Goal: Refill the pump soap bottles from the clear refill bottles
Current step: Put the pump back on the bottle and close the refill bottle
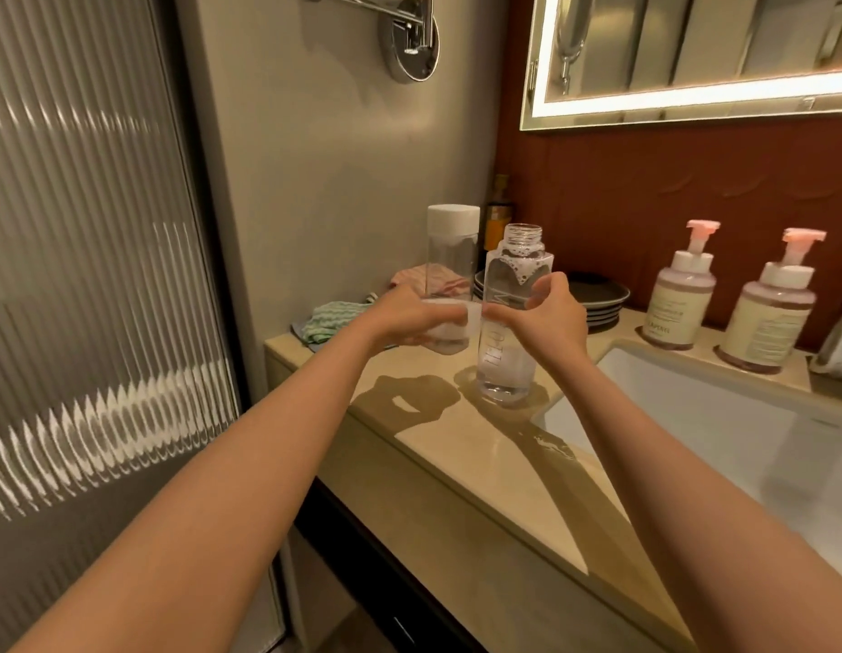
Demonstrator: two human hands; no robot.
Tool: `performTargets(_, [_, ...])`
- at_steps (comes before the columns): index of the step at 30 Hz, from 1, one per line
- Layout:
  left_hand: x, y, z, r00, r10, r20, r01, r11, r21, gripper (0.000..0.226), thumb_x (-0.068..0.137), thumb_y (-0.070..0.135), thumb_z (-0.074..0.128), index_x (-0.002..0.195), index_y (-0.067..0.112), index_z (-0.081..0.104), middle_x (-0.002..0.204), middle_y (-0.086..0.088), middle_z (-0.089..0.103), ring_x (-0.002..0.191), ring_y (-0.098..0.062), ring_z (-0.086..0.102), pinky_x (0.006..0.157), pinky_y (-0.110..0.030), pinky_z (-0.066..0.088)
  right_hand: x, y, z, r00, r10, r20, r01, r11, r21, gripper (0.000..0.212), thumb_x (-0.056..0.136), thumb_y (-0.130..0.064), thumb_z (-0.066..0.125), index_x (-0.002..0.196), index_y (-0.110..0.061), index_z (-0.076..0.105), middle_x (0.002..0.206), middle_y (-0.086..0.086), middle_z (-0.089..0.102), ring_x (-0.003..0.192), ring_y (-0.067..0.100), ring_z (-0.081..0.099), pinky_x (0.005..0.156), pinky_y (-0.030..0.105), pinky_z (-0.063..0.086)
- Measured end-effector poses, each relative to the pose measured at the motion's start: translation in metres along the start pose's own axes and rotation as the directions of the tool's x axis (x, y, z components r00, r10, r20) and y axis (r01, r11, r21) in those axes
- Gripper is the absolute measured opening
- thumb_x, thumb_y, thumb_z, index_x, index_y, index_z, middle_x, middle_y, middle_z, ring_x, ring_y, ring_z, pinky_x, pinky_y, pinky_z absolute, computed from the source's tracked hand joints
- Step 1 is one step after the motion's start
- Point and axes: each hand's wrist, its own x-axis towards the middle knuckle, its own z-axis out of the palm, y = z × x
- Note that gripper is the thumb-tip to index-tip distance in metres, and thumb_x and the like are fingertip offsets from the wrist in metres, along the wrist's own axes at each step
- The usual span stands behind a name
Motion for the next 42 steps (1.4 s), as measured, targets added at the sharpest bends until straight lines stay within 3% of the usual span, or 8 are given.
performTargets(5, [0.014, 0.022, -0.003, 0.987, 0.027, -0.157, -0.044, 0.993, -0.106, 0.055, 0.077, 0.041, 0.066, 0.117, 0.007, 0.048, 0.109, -0.01, 0.06, 0.088, -0.02, 0.062, 0.072, -0.032, 0.054, -0.009, 0.0, -0.007, 0.999, -0.012, 0.047, 0.011, 1.0, 0.027, 0.073, 0.07, -0.046, 0.077, 0.125, -0.011, 0.044, 0.113, 0.003, 0.057, 0.092, 0.013, 0.048, 0.073, 0.026, 0.038])
performTargets(10, [0.02, 0.046, -0.006, 0.963, 0.138, -0.231, -0.168, 0.979, -0.112, 0.043, 0.08, 0.04, 0.062, 0.114, 0.016, 0.051, 0.104, -0.005, 0.06, 0.081, -0.017, 0.058, 0.067, -0.028, 0.047, -0.011, -0.001, -0.01, 0.998, -0.013, 0.056, 0.011, 0.999, 0.033, 0.074, 0.07, -0.046, 0.077, 0.127, -0.012, 0.043, 0.117, 0.004, 0.058, 0.094, 0.013, 0.049, 0.075, 0.025, 0.039])
performTargets(16, [0.022, 0.074, -0.004, 0.961, 0.19, -0.204, -0.199, 0.98, -0.028, 0.065, 0.085, 0.041, 0.058, 0.138, 0.015, 0.033, 0.127, -0.009, 0.049, 0.106, -0.025, 0.055, 0.077, -0.033, 0.052, -0.011, -0.004, -0.013, 0.997, 0.001, 0.08, -0.004, 1.0, 0.028, 0.073, 0.07, -0.045, 0.077, 0.126, -0.012, 0.044, 0.118, 0.003, 0.057, 0.093, 0.011, 0.045, 0.073, 0.026, 0.036])
performTargets(20, [0.021, 0.088, -0.002, 0.954, 0.222, -0.201, -0.228, 0.974, -0.004, 0.058, 0.085, 0.039, 0.061, 0.128, 0.014, 0.031, 0.116, -0.005, 0.043, 0.104, -0.023, 0.054, 0.076, -0.029, 0.051, -0.013, -0.006, -0.014, 0.995, 0.015, 0.098, -0.018, 1.0, 0.025, 0.073, 0.07, -0.043, 0.077, 0.128, -0.013, 0.044, 0.12, 0.005, 0.057, 0.104, 0.017, 0.051, 0.074, 0.026, 0.037])
performTargets(26, [0.012, 0.11, 0.009, 0.95, 0.311, -0.034, -0.271, 0.871, 0.41, 0.046, 0.084, 0.041, 0.061, 0.121, 0.014, 0.058, 0.114, -0.005, 0.056, 0.101, -0.021, 0.055, 0.07, -0.025, 0.044, -0.016, -0.008, -0.018, 0.988, 0.034, 0.15, -0.04, 0.998, 0.042, 0.074, 0.071, -0.04, 0.078, 0.13, -0.014, 0.042, 0.126, 0.006, 0.056, 0.114, 0.022, 0.052, 0.077, 0.028, 0.038])
performTargets(33, [0.005, 0.115, 0.012, 0.946, 0.318, 0.061, -0.299, 0.787, 0.54, 0.02, 0.088, 0.022, 0.052, 0.103, 0.011, 0.06, 0.102, -0.006, 0.053, 0.093, -0.021, 0.048, 0.063, -0.023, 0.035, -0.021, -0.014, -0.018, 0.988, 0.059, 0.145, -0.064, 0.998, 0.029, 0.068, 0.073, -0.037, 0.078, 0.126, -0.013, 0.043, 0.126, 0.005, 0.055, 0.114, 0.023, 0.051, 0.075, 0.027, 0.037])
performTargets(36, [0.002, 0.118, 0.011, 0.953, 0.278, 0.122, -0.297, 0.768, 0.567, 0.027, 0.088, 0.015, 0.047, 0.113, 0.012, 0.058, 0.104, -0.008, 0.051, 0.094, -0.023, 0.047, 0.07, -0.028, 0.036, -0.022, -0.016, -0.02, 0.986, 0.07, 0.15, -0.075, 0.997, 0.03, 0.067, 0.073, -0.035, 0.077, 0.126, -0.012, 0.042, 0.126, 0.006, 0.054, 0.114, 0.024, 0.051, 0.076, 0.028, 0.036])
performTargets(42, [0.0, 0.124, 0.014, 0.958, 0.273, 0.085, -0.243, 0.622, 0.745, 0.031, 0.092, 0.033, 0.046, 0.119, 0.021, 0.056, 0.109, -0.004, 0.052, 0.1, -0.022, 0.048, 0.082, -0.034, 0.04, -0.025, -0.018, -0.019, 0.986, 0.078, 0.147, -0.081, 0.997, 0.013, 0.069, 0.075, -0.035, 0.077, 0.127, -0.011, 0.04, 0.128, 0.008, 0.053, 0.115, 0.026, 0.051, 0.077, 0.03, 0.038])
